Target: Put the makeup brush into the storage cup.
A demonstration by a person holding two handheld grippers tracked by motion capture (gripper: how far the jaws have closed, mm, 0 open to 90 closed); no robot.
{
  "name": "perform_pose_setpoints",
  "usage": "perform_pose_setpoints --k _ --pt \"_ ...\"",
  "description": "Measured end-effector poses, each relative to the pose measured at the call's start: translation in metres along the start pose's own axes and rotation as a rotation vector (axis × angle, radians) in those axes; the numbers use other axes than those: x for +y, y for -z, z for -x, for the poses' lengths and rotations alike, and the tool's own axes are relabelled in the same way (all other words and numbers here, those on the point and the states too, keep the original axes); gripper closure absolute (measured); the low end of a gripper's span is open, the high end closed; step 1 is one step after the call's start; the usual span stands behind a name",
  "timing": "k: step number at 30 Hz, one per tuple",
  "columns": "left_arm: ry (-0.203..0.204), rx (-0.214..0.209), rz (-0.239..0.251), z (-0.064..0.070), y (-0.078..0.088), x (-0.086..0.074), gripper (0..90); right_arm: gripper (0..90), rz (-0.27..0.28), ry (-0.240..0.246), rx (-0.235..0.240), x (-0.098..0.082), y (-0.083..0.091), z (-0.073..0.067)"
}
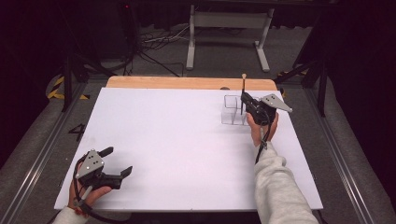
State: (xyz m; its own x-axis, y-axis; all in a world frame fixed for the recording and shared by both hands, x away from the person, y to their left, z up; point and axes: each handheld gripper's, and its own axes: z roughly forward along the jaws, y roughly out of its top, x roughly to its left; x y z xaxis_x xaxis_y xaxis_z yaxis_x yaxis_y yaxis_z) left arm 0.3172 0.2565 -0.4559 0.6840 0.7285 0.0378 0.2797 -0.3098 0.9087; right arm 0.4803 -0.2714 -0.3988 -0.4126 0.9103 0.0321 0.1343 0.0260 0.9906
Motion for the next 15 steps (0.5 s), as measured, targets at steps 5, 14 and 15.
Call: perform_pose_setpoints --k 5,14,15 --pt "-0.001 0.002 0.002 0.0003 0.0002 0.0001 2.5 83.3 -0.008 0.001 0.002 -0.0017 0.0008 0.0003" --pt "0.000 -0.001 0.000 0.0005 0.0002 -0.0001 2.6 83.3 -0.011 0.003 0.007 -0.0031 0.0023 0.0002" --pt "0.000 -0.001 0.001 0.0006 0.0002 0.0000 2.5 83.3 -0.011 0.001 0.006 -0.0036 0.0025 0.0003"
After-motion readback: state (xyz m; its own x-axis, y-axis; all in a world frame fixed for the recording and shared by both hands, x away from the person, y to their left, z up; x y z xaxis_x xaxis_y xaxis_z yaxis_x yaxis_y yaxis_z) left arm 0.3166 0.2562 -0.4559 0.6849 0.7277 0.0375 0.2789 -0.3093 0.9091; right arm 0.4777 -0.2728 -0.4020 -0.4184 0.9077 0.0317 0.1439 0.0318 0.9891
